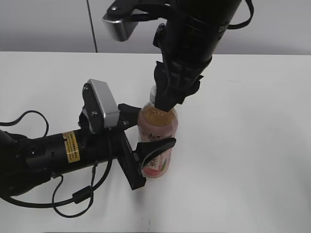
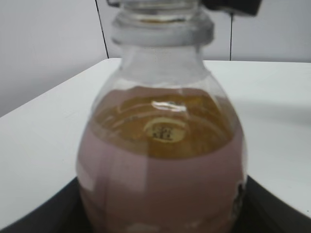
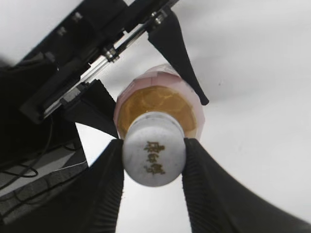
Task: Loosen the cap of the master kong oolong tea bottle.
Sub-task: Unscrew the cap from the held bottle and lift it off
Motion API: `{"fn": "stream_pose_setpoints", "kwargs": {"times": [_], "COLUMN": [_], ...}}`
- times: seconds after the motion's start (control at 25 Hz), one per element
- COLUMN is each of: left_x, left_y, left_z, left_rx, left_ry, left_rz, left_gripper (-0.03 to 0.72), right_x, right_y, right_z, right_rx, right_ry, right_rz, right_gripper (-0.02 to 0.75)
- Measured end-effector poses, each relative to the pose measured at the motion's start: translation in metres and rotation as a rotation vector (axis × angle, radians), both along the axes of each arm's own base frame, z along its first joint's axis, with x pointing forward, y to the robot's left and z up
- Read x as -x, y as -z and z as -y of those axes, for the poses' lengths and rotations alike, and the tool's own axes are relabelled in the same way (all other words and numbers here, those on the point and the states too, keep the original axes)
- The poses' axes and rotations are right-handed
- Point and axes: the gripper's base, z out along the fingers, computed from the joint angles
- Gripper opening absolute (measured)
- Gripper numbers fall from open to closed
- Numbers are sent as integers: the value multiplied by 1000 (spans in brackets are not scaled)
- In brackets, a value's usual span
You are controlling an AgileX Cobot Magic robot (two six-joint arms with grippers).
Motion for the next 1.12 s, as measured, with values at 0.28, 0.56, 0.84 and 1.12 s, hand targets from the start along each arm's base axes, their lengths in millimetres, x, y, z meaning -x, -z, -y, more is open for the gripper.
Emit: {"fn": "stream_pose_setpoints", "kwargs": {"times": [0.28, 0.56, 0.84, 1.12], "left_x": [0, 0, 1, 1], "left_y": [0, 0, 0, 0], "left_z": [0, 0, 0, 0], "left_rx": [-2, -4, -5, -6], "left_ry": [3, 8, 9, 10], "left_rz": [6, 12, 14, 15], "left_gripper": [437, 437, 436, 436], "right_x": [0, 0, 0, 0], "right_y": [0, -1, -1, -1], "right_z": [0, 0, 0, 0], "right_rx": [21, 40, 52, 65], "right_ry": [-258, -494, -644, -808], "right_rz": [80, 156, 204, 258], "right_gripper": [283, 283, 283, 283]}}
